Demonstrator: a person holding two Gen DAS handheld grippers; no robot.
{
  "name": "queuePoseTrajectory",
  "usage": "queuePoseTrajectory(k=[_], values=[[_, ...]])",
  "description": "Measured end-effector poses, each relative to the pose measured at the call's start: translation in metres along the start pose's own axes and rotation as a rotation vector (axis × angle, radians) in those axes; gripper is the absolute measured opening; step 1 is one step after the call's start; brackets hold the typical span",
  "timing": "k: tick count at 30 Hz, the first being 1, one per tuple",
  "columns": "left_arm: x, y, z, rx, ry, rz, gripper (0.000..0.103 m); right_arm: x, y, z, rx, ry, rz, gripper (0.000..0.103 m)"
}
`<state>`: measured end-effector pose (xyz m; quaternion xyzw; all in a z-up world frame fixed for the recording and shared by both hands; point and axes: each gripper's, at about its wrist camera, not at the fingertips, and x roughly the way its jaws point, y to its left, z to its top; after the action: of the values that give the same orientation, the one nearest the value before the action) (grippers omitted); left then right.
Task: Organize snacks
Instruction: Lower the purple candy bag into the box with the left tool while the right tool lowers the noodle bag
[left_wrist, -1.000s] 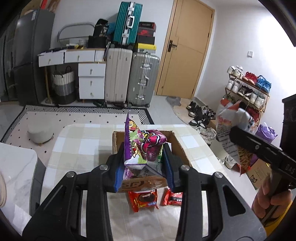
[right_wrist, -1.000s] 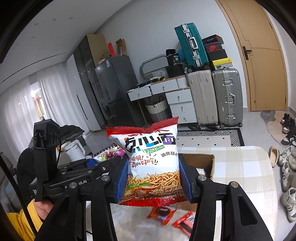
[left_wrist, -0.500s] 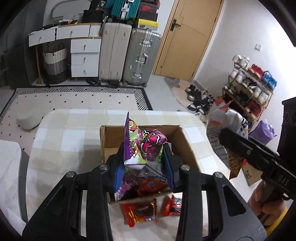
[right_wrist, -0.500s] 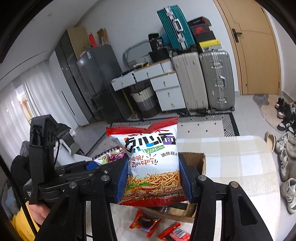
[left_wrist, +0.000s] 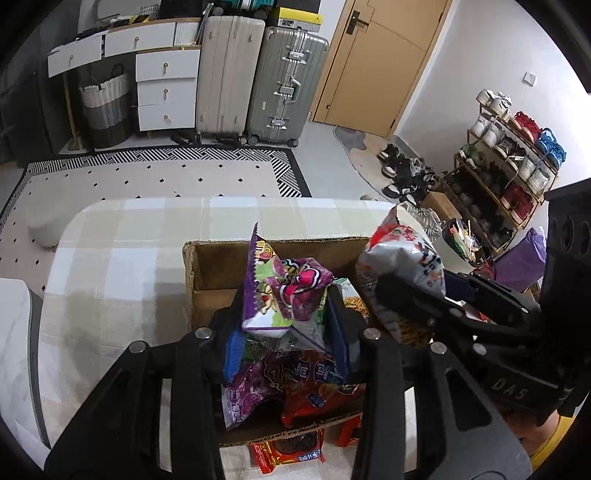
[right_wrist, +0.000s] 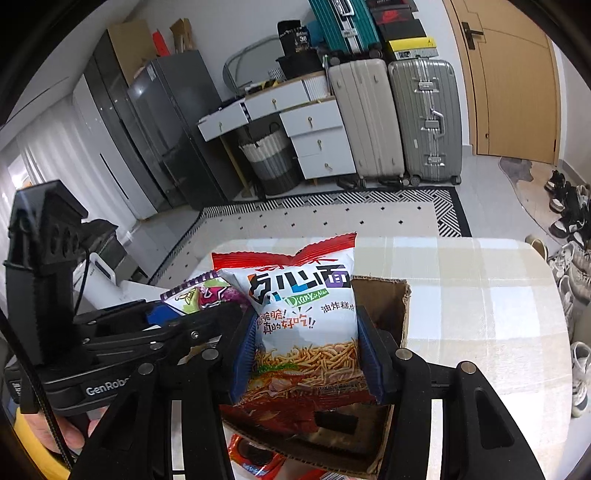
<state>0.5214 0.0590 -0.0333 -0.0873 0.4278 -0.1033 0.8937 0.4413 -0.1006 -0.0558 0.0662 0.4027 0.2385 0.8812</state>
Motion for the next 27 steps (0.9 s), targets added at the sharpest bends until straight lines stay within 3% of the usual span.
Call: queuePoseTrajectory(k=[7, 10, 12, 18, 27], values=[[0.019, -0.002, -0.005, 0.012, 0.019, 0.006, 0.04, 0.018, -0.009, 0.001, 0.03, 0.037, -0.007, 0.05], [0.014, 0.005, -0.009, -0.014, 0.001, -0.012, 0.05, 0.023, -0.014, -0.002, 0.048, 0.053, -0.01, 0.05], [0.009, 0.006, -0.009, -0.016, -0.003, -0.035, 0.063, 0.024, -0.015, -0.003, 0.053, 0.057, -0.012, 0.05], [-0.015, 0.005, -0.015, 0.006, -0.039, 0.0, 0.063, 0.022, -0.012, 0.0, 0.036, 0.054, -0.028, 0.05], [-0.038, 0.014, -0.031, -0.007, -0.029, 0.014, 0.063, 0.028, -0.005, -0.002, -0.003, 0.077, -0.084, 0.054]])
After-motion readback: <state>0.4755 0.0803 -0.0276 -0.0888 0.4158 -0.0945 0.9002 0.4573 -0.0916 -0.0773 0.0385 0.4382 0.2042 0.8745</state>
